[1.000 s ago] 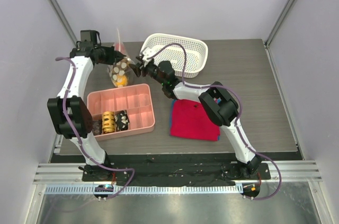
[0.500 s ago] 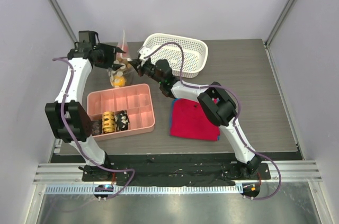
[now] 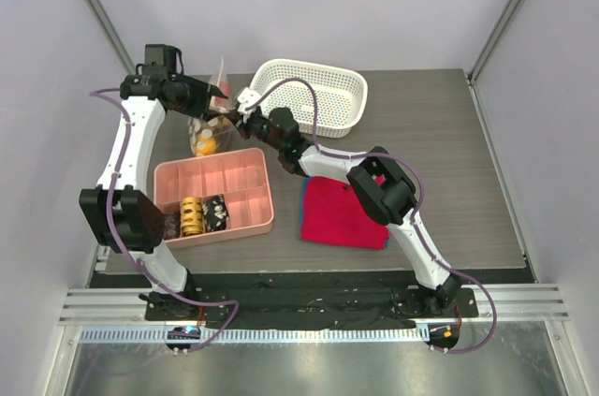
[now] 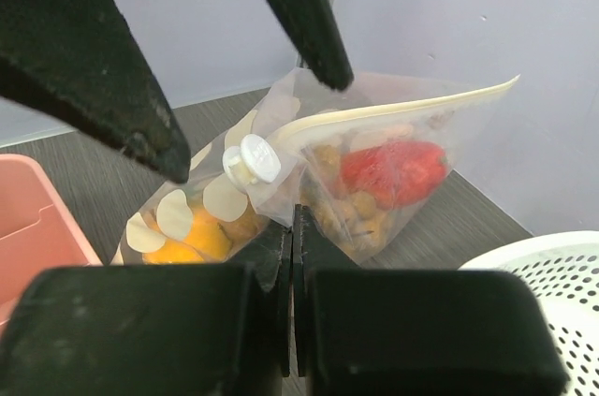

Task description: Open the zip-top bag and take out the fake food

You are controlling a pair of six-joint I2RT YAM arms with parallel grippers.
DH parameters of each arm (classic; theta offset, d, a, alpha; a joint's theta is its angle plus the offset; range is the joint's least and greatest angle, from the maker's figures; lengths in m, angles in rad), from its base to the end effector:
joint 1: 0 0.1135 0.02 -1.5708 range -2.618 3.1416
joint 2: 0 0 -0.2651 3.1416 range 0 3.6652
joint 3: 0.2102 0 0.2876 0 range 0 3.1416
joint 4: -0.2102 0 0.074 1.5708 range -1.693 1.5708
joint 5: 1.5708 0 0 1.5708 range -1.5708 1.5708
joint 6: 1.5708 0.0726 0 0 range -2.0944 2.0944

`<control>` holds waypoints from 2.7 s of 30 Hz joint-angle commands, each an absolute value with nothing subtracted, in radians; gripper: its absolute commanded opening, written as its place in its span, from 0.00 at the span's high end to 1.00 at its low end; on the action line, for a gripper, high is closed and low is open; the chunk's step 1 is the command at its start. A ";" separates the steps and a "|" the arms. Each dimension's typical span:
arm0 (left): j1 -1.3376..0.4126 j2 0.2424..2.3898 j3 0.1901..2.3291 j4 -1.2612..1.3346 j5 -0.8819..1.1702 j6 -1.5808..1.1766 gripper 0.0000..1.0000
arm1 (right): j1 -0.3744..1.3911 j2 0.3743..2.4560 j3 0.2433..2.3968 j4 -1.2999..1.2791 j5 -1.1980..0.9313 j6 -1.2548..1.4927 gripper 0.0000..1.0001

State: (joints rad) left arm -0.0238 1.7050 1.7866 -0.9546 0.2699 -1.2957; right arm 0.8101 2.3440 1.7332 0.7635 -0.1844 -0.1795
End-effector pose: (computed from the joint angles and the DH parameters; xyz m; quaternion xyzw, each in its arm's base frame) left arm 0.4228 -0.0294 0.3486 -0.5161 0.7765 -0.3075 0.1902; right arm 0.4134 0.4537 0.2132 -0.3694 0.5374 0.2914 0.6999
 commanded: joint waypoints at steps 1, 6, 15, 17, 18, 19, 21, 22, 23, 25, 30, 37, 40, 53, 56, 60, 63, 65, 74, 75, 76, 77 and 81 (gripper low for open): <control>-0.031 1.706 1.819 -0.996 0.238 -1.264 0.57 | 0.816 2.289 1.776 0.792 -0.181 -0.202 0.99; -0.032 1.703 1.838 -1.017 0.196 -1.243 0.67 | 0.818 2.286 1.778 0.788 -0.181 -0.210 0.99; -0.034 1.766 1.879 -1.006 0.195 -1.204 0.66 | 0.818 2.275 1.789 0.770 -0.186 -0.225 0.99; -0.035 1.772 1.882 -0.994 0.193 -1.203 0.68 | 0.818 2.275 1.790 0.770 -0.186 -0.225 0.99; -0.035 1.775 1.888 -0.997 0.184 -1.203 0.69 | 0.818 2.272 1.790 0.770 -0.189 -0.225 0.99; -0.035 1.778 1.891 -0.999 0.181 -1.198 0.69 | 0.818 2.272 1.790 0.769 -0.189 -0.225 0.99; -0.035 1.784 1.904 -1.008 0.173 -1.189 0.70 | 0.816 2.276 1.795 0.765 -0.192 -0.225 0.99; -0.037 1.786 1.904 -1.008 0.175 -1.189 0.70 | 0.818 2.276 1.796 0.764 -0.193 -0.225 0.99; -0.035 1.786 1.904 -1.005 0.175 -1.190 0.70 | 0.816 2.276 1.799 0.764 -0.196 -0.225 0.99; -0.037 1.792 1.901 -0.999 0.178 -1.193 0.74 | 0.819 2.278 1.801 0.762 -0.196 -0.225 0.99; -0.041 1.801 1.902 -0.985 0.179 -1.200 0.80 | 0.821 2.276 1.801 0.756 -0.198 -0.236 0.99; -0.048 1.812 1.902 -0.973 0.186 -1.189 0.83 | 0.822 2.273 1.807 0.752 -0.201 -0.245 0.99; -0.046 1.815 1.910 -0.957 0.186 -1.175 0.94 | 0.822 2.270 1.804 0.749 -0.207 -0.252 0.99; -0.081 1.874 2.138 -1.068 0.114 -1.048 1.00 | 0.821 2.218 1.789 0.712 -0.227 -0.222 0.71; -0.094 1.888 2.164 -1.085 0.107 -1.022 1.00 | 0.821 2.215 1.801 0.718 -0.218 -0.203 0.69; -0.104 1.890 2.160 -1.077 0.118 -1.020 1.00 | 0.822 2.232 1.851 0.683 -0.235 -0.189 0.69; -0.113 1.891 2.166 -1.080 0.114 -1.019 1.00 | 0.824 2.240 1.871 0.667 -0.193 -0.190 0.69; -0.114 1.890 2.166 -1.083 0.106 -1.014 1.00 | 0.822 2.237 1.879 0.652 -0.184 -0.202 0.68; -0.118 1.884 2.171 -1.083 0.101 -1.020 1.00 | 0.813 2.243 1.878 0.660 -0.138 -0.161 0.57; -0.118 1.882 2.172 -1.085 0.100 -1.019 1.00 | 0.815 2.237 1.872 0.664 -0.141 -0.155 0.53; -0.117 1.882 2.172 -1.086 0.094 -1.020 1.00 | 0.812 2.234 1.867 0.666 -0.158 -0.147 0.52; -0.117 1.881 2.172 -1.085 0.091 -1.020 1.00 | 0.811 2.229 1.864 0.658 -0.163 -0.144 0.52; -0.117 1.882 2.174 -1.080 0.095 -1.031 1.00 | 0.810 2.214 1.835 0.693 -0.124 -0.074 0.45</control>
State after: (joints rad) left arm -0.1120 1.8935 2.1277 -1.0752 0.1043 -1.0355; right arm 0.8127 2.2837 1.8324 0.6044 -0.1658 -0.1486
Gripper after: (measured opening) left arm 0.030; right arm 0.517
